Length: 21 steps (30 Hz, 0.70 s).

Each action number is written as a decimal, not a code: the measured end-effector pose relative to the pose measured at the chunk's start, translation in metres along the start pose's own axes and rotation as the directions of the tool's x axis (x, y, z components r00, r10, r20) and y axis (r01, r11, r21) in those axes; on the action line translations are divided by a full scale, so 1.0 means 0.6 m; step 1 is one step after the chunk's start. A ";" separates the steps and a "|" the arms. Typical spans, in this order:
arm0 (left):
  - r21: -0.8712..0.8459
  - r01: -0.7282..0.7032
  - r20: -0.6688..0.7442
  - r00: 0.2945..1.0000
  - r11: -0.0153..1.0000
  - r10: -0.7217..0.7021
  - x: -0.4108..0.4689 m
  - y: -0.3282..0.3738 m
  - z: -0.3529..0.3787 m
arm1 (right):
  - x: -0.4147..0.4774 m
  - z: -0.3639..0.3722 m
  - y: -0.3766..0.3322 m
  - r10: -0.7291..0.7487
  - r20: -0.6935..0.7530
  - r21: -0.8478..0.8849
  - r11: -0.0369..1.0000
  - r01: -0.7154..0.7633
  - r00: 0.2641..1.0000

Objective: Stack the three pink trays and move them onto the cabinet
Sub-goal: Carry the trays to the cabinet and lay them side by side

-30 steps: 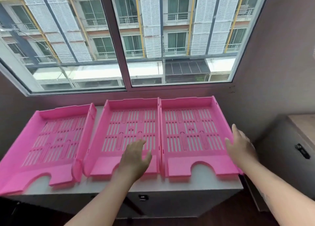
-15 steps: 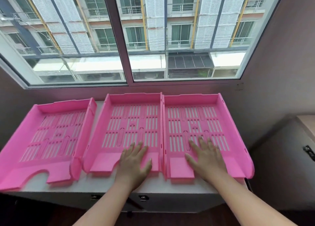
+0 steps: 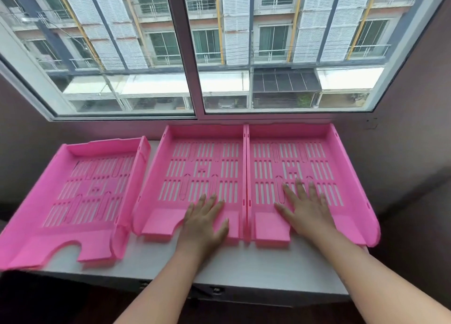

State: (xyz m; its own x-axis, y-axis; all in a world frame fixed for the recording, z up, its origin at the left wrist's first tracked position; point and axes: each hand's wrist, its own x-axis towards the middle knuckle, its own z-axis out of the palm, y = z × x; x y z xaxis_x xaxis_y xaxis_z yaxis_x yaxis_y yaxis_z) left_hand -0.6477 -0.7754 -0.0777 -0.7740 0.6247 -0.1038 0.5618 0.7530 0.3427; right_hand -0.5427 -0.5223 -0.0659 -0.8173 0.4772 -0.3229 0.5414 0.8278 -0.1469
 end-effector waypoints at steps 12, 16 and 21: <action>0.173 0.045 -0.200 0.980 0.984 -0.009 -0.015 -0.068 -0.062 | -0.075 -0.006 -0.191 -0.075 -0.085 0.515 0.850 0.108 0.994; 0.162 0.256 -0.354 0.917 0.953 -0.186 -0.045 -0.138 -0.108 | -0.080 0.000 -0.234 0.054 -0.039 0.690 0.723 -0.013 0.998; -0.207 0.445 -0.198 0.853 0.871 -0.483 -0.080 -0.207 -0.139 | -0.074 0.021 -0.245 0.122 -0.130 0.648 0.761 -0.009 0.984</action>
State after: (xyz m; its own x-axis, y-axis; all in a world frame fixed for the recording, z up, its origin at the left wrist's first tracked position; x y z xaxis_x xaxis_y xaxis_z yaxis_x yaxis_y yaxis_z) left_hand -0.7048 -0.9165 -0.0372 -0.9892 0.1288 -0.0695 0.0848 0.8913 0.4455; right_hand -0.5833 -0.6690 -0.0419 -0.7640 0.6085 -0.2145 0.5471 0.4348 -0.7153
